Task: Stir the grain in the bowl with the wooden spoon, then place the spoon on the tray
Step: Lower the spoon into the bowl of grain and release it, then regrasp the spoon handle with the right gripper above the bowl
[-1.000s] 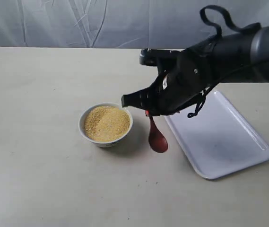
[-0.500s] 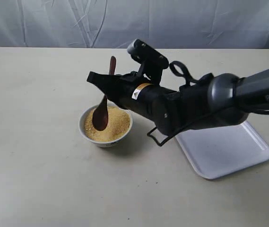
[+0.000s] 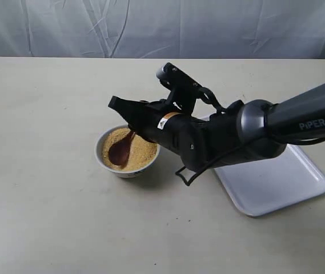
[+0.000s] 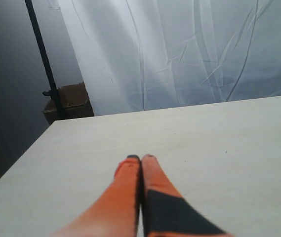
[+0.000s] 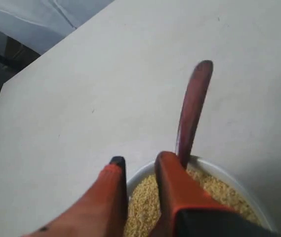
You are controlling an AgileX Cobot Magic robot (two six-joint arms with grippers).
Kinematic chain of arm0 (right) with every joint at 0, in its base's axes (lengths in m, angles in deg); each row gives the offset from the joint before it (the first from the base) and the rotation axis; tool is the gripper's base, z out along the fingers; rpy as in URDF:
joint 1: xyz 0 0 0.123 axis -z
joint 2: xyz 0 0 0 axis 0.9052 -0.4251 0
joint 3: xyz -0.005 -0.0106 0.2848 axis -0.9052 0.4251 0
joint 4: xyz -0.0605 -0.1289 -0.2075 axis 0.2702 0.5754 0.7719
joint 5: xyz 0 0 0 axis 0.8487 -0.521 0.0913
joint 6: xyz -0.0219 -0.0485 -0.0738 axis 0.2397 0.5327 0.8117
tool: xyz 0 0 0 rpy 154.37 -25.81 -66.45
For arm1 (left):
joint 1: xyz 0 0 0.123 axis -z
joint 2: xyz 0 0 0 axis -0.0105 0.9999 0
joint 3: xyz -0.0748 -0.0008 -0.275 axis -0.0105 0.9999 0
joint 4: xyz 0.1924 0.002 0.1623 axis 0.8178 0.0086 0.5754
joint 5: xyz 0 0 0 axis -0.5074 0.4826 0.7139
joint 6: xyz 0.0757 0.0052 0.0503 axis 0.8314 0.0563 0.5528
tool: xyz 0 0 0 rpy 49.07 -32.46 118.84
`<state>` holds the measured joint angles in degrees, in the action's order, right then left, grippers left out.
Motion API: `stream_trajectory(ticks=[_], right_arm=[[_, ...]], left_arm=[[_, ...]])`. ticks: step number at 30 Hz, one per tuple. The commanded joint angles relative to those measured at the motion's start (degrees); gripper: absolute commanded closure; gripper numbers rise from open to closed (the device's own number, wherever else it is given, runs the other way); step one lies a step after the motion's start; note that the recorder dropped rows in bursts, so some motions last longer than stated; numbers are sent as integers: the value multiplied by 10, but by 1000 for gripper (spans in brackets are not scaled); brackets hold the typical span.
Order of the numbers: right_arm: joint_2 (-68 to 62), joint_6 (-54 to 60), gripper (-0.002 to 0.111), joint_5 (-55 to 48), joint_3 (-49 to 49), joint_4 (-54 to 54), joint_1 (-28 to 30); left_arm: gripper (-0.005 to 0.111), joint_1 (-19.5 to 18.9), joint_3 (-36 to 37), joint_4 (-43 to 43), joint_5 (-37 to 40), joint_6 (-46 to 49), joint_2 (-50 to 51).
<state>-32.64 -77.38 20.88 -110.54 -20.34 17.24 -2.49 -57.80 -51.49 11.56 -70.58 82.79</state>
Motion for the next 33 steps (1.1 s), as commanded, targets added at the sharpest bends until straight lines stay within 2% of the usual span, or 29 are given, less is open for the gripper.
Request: stream_trajectory(ticks=[1,12,16,20,23,25,33], right_arm=[[0,6,83,-8,2,-3,-1],[35,6,83,-55,2,-5,9],[84,10,83,-153,-6,27,49],[105,13,83,-343,-68,182,105],[101,14,83,-461,-121,254,122],[92,14,83,-497,-149,286,123],[15,27,83,-568,-254,254,123]], left_arm=[[107,4,2,-1,-3,-1,-2],[107,4,2,-1,-3,-1,-2],[107,4,2,-1,-3,-1,-2],[107,4,2,-1,-3,-1,-2],[107,4,2,-1,-3,-1,-2],[107,4,2,-1,-3,-1,-2],[107,4,2,-1,-3,-1,-2]])
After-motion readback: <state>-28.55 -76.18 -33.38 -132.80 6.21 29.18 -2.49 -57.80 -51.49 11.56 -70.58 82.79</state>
